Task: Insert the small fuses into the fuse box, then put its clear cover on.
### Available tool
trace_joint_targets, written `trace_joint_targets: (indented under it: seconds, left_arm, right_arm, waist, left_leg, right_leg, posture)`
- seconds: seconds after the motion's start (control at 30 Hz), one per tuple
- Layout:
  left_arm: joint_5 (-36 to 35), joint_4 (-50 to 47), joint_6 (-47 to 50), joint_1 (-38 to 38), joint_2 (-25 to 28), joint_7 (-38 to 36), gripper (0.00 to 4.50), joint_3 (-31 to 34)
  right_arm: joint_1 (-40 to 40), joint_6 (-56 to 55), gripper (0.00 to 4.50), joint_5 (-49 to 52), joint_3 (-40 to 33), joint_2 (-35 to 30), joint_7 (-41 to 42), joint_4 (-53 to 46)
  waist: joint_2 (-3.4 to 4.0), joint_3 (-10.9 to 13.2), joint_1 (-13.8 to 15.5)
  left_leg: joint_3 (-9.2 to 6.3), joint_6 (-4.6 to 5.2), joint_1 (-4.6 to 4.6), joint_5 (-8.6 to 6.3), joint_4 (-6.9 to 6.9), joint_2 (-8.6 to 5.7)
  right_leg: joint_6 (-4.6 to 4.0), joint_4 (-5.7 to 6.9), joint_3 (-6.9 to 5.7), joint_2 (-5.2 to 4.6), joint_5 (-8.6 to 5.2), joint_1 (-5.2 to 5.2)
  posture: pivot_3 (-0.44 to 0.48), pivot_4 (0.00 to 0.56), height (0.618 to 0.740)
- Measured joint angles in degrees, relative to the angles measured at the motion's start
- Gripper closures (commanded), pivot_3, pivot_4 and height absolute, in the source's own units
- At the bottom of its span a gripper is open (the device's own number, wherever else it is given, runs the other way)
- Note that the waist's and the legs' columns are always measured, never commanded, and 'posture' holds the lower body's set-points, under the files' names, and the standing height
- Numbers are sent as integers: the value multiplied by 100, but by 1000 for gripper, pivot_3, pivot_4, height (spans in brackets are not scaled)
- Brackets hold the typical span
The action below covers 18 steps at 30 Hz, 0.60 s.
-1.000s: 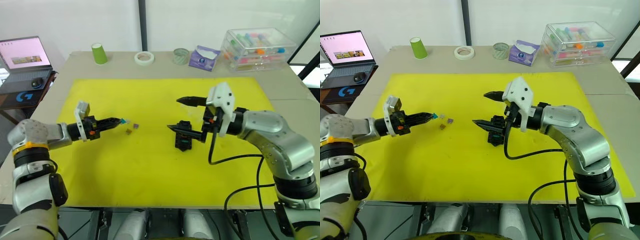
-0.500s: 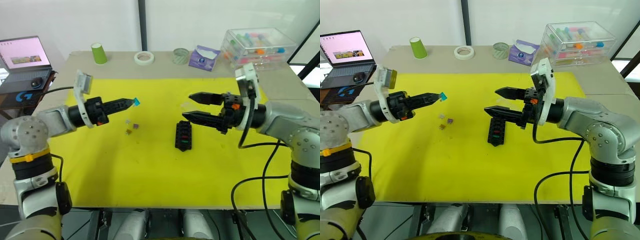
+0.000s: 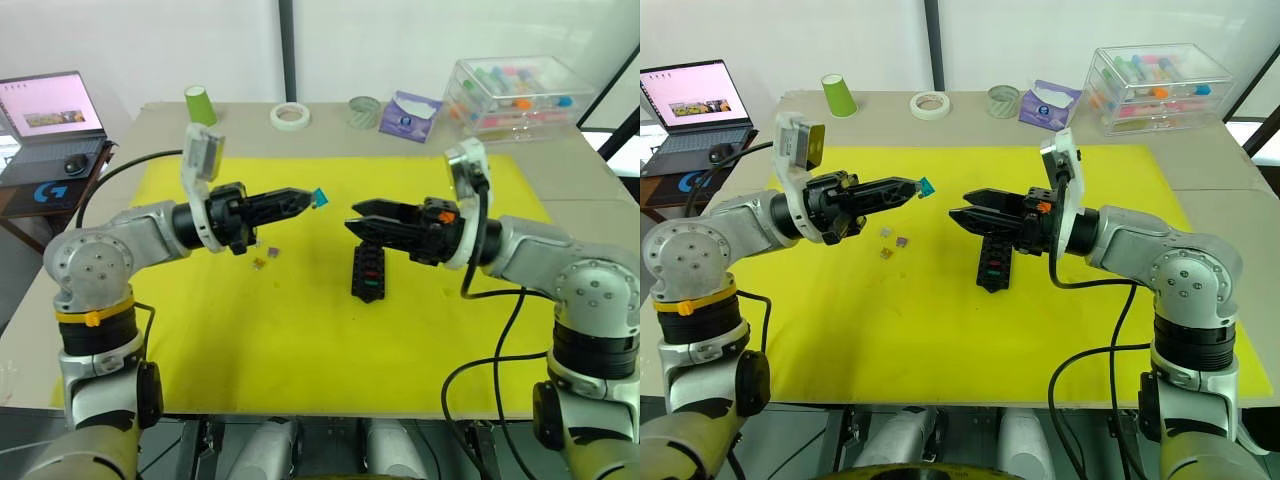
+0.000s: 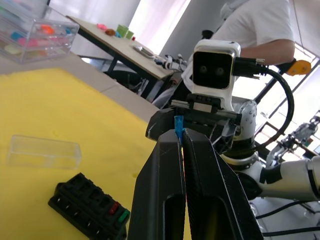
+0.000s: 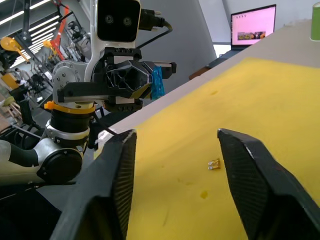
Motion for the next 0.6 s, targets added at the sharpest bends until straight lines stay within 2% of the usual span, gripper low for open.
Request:
trace_joint_targets:
  seconds: [0.1, 0.17, 0.6]
  left_arm:
    - [-11, -1, -3, 1, 88, -98, 4500, -128]
    - [-15, 0, -20, 1, 110, -129, 4500, -167]
    - [-62, -29, -301, 26, 294, -349, 4500, -394]
  right_arm:
    - [-5, -29, 2147, 46, 37, 10, -22, 0]
    - [-8, -49, 2808, 59, 73, 10, -19, 0]
    - [-65, -43, 2808, 550, 108, 5, -47, 0]
  waist:
    - [0, 0, 5]
    - [0, 0, 8]
    - [0, 0, 8]
  left_leg:
    - [1, 0, 0, 0, 0, -1]
    - [0, 0, 0, 0, 0, 0]
    - [0, 0, 0, 0, 0, 0]
  right_leg:
    - [0, 0, 0, 0, 0, 0]
    - [0, 0, -1, 0, 0, 0]
    - [0, -1, -1, 0, 0, 0]
  posture:
    - [0, 150, 740]
    - [0, 150, 740]
    - [0, 150, 740]
